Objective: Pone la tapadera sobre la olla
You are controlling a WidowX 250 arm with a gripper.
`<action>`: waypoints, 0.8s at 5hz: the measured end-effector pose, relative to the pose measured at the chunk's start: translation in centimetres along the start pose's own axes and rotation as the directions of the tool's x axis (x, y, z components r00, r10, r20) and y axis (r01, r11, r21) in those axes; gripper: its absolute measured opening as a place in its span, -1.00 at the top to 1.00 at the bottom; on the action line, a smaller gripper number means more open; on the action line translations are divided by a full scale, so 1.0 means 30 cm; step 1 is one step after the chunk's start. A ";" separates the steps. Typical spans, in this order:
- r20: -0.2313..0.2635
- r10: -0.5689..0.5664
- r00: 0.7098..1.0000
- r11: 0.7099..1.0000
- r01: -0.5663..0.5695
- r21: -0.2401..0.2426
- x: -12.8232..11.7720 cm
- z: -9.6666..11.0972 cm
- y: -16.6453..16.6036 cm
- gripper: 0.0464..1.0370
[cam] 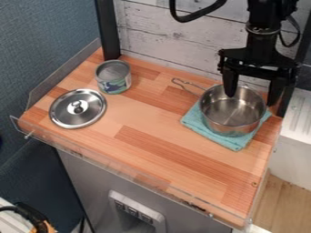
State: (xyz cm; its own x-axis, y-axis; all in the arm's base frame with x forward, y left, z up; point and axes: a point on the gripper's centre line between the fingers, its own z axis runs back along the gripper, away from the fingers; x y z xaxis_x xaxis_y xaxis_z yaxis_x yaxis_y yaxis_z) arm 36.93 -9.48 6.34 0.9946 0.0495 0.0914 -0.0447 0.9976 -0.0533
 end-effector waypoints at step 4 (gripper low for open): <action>-0.130 0.200 0.971 0.980 -0.199 0.021 -0.142 0.029 0.438 -0.93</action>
State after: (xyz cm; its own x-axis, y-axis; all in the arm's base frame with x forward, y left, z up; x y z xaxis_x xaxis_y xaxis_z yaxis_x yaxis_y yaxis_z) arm 32.01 3.47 6.10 0.9692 0.2408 -0.0509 -0.2433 0.9687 -0.0497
